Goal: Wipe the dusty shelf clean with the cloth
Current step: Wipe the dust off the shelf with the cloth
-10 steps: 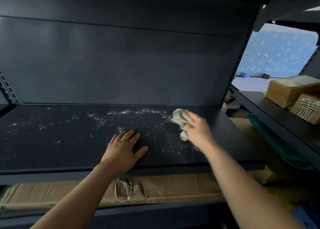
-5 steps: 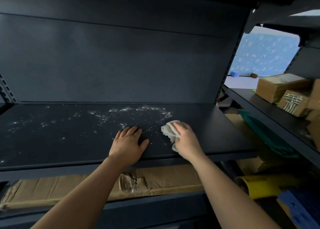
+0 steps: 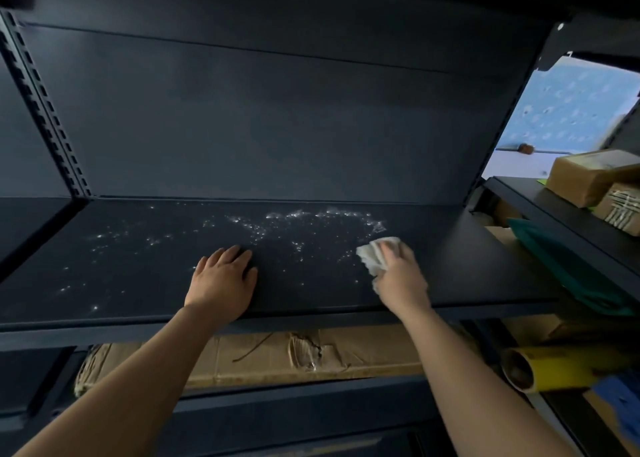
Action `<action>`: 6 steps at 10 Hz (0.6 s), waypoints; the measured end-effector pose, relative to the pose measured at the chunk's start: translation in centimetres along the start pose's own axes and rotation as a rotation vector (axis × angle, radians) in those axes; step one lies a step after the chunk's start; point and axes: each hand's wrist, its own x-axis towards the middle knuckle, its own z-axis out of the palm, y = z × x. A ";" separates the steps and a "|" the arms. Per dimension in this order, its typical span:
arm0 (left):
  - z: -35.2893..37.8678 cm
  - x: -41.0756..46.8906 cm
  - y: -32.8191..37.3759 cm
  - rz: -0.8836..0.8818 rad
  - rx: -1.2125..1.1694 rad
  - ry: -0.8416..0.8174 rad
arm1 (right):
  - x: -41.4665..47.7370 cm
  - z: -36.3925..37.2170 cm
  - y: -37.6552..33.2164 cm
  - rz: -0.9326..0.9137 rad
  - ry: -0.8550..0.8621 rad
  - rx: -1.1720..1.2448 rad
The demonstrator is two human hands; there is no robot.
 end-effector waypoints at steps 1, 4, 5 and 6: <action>0.2 -0.1 0.1 0.020 -0.016 0.019 | -0.9 2.5 -3.8 -0.147 -0.059 0.065; 0.4 -0.1 -0.2 0.034 -0.033 0.037 | 3.7 1.1 -0.6 -0.006 0.175 0.526; 0.5 -0.2 0.0 0.029 -0.038 0.055 | 6.7 -1.2 4.8 0.137 0.086 0.318; 0.5 -0.2 0.2 0.014 -0.038 0.055 | 8.5 -0.7 4.6 0.180 -0.006 0.071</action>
